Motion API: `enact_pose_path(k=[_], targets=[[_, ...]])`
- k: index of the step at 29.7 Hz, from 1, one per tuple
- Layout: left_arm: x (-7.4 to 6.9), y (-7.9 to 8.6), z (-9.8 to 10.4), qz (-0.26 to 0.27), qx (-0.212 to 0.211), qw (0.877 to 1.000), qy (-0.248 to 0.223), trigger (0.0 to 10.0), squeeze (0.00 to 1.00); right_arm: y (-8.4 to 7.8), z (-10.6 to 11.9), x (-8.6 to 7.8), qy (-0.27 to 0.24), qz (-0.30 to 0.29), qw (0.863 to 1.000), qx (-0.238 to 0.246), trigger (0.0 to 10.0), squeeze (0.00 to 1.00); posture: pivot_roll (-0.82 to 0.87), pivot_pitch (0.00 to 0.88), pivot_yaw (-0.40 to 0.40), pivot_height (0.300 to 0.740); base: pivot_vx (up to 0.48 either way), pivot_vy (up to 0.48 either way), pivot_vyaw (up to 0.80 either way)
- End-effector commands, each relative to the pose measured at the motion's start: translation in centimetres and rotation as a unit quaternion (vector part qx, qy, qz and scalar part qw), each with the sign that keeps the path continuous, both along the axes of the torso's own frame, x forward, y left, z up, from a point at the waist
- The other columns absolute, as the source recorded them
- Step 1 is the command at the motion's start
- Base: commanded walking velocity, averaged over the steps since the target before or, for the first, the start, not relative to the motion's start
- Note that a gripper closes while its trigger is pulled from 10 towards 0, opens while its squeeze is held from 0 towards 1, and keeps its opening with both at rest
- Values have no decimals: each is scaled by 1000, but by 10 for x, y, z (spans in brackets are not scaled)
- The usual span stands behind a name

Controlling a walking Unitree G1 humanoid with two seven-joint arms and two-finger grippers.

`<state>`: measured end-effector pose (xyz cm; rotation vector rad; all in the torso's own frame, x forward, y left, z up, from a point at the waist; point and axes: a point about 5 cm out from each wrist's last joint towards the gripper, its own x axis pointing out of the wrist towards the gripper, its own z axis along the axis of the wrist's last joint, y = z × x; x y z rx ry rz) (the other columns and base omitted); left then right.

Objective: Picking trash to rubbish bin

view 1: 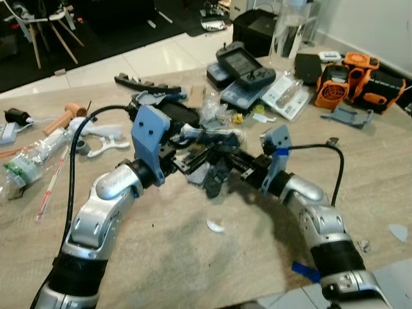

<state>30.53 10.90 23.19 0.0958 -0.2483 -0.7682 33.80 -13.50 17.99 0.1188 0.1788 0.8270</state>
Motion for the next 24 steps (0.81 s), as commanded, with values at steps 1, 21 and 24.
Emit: enact_pose_path(k=[1,21,24], targets=[[-2,1,-1,-7,3,1000,4,10000,0,-3,19,-1,-8,5,1000,12,10000,0,12,202,113,740,0,0,0],[3,2,3,12,-10,1000,-8,10000,0,-43,107,15,-217,-76,972,43,10000,0,8,214,119,740,0,0,0],[3,1,5,12,-15,1000,-10,10000,0,-50,84,37,-237,-153,959,-7,10000,0,27,237,118,740,0,0,0]])
